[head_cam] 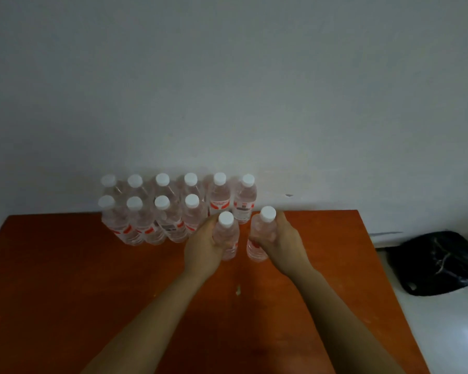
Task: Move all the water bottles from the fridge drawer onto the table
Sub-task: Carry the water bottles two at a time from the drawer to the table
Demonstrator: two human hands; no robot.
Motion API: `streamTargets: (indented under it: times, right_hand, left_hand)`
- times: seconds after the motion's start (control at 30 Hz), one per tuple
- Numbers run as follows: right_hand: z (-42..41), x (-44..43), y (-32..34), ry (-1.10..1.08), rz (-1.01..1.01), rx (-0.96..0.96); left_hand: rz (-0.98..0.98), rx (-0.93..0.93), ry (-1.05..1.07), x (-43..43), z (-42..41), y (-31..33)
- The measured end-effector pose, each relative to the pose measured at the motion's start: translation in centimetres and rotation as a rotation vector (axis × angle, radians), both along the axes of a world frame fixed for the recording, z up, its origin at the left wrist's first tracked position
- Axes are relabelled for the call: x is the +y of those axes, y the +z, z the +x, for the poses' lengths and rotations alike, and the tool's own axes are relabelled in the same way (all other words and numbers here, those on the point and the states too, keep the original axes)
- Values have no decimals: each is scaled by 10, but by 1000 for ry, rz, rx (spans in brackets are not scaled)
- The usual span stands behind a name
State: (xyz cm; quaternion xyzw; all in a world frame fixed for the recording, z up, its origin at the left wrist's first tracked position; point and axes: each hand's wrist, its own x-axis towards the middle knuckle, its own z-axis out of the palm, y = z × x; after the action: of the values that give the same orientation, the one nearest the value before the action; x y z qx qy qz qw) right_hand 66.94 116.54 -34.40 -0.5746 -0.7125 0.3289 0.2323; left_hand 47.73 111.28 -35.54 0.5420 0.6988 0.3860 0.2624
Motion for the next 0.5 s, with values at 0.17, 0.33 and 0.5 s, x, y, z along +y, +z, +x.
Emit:
streamTargets:
  times: [0.17,0.33,0.5]
  right_hand:
    - [-26,27,-9,46,-31,76]
    - [-43,50,-19,74,-32,111]
    - [-46,56,-34,140,29,51]
  left_hand:
    - [-9,2,6,24,-1,-5]
    - [-43,38,46,47,-6,-14]
    - [-82,104,105,59,-9,-19]
